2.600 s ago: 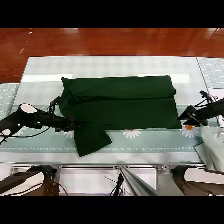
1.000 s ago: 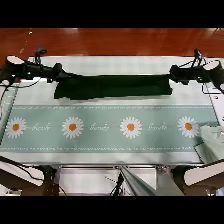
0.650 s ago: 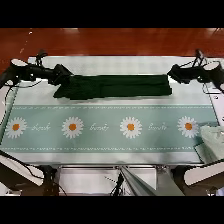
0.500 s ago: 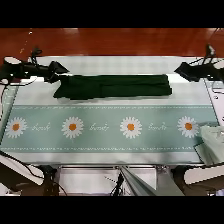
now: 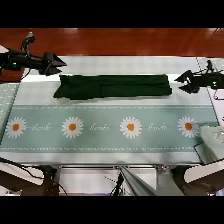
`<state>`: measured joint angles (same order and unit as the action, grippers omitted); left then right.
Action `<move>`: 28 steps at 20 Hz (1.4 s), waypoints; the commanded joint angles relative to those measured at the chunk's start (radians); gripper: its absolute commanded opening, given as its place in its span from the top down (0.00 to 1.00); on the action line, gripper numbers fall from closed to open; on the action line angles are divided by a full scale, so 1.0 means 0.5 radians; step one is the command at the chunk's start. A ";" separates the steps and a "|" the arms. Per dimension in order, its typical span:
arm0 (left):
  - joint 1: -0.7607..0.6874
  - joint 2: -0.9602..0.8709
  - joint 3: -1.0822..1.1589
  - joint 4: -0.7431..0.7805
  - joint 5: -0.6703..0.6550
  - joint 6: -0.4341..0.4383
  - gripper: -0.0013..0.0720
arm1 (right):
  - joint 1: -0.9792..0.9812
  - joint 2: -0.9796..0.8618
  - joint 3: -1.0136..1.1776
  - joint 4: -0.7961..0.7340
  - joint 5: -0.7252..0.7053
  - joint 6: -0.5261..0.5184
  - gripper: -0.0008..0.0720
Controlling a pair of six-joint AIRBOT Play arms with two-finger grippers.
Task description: Fold the shirts.
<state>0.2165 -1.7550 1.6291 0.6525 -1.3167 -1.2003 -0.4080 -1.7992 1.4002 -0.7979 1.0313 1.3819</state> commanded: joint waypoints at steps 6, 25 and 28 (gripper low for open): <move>-0.232 0.134 0.006 -0.140 -0.001 0.076 0.20 | 0.414 -0.211 0.002 0.229 -0.272 -0.024 0.35; -1.254 0.130 -0.166 -0.117 0.578 0.087 0.95 | 0.520 1.279 0.006 -0.667 0.423 0.230 0.96; -1.467 0.096 -0.286 -0.117 0.776 0.055 0.95 | 0.617 1.458 0.006 -0.826 0.524 0.345 0.96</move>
<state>-0.4110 -1.6951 1.5356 0.5911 -1.0454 -1.1542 -0.1360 -1.1576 1.4021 -1.1221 1.2263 1.4845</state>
